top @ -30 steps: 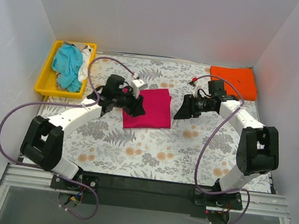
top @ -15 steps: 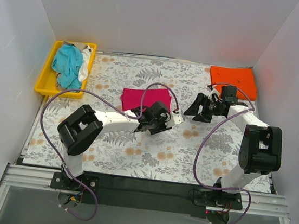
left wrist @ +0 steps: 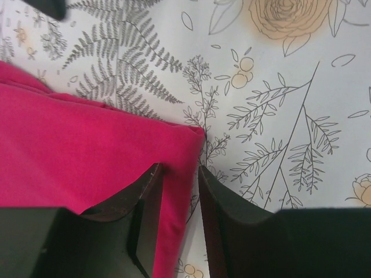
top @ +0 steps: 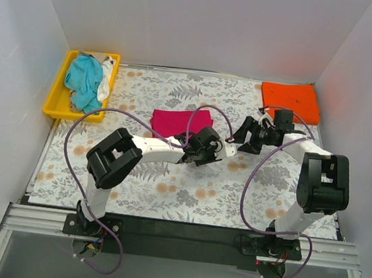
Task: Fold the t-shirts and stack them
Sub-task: Neatly place the folded tshirt to the corner
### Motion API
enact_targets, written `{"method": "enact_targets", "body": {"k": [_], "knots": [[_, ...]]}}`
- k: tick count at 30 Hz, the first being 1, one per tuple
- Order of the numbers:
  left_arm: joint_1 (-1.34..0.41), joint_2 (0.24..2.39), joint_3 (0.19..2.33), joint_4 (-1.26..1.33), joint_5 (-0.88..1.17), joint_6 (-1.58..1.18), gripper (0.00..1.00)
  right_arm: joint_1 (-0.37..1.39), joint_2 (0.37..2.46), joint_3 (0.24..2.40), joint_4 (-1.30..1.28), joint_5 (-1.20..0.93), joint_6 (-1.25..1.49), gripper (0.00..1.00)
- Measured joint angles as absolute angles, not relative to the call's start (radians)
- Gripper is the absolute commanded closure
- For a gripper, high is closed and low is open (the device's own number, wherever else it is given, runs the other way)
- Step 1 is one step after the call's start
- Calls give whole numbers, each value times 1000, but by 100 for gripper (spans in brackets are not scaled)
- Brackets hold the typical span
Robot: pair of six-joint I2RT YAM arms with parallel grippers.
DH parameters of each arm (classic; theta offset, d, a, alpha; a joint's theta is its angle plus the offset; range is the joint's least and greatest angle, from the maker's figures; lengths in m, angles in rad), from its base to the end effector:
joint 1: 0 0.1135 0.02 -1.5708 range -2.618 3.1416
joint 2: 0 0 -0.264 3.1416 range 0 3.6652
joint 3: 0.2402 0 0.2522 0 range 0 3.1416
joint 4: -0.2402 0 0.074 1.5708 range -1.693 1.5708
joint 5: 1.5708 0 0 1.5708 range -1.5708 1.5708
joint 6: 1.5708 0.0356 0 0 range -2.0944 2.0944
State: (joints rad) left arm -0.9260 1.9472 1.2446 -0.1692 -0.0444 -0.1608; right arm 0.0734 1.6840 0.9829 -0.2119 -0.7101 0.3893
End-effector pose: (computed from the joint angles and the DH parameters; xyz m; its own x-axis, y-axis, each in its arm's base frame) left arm 0.2496 -0.3293 0.1626 -0.5792 0.5041 -0.6406 0.6975 0.7132 -0.0695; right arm 0.3348 0.0479 0.1837 -0.9021 0.2223 -0.3698 -0.1196 0.6947 0.7093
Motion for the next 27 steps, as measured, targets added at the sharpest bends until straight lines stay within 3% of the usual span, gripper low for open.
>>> {"method": "enact_targets", "body": {"k": [5, 6, 9, 27], "knots": [[-926, 1975, 1245, -163, -31, -165, 77, 64, 1689, 983, -194, -716, 404, 23], [-926, 1975, 1245, -161, -28, -169, 87, 60, 1693, 983, -189, -717, 411, 22], [-924, 1976, 1245, -161, -19, -190, 100, 57, 1706, 978, -166, -722, 432, 21], [-833, 1906, 1240, -146, 199, -319, 100, 105, 1856, 896, 217, -775, 778, 12]]}}
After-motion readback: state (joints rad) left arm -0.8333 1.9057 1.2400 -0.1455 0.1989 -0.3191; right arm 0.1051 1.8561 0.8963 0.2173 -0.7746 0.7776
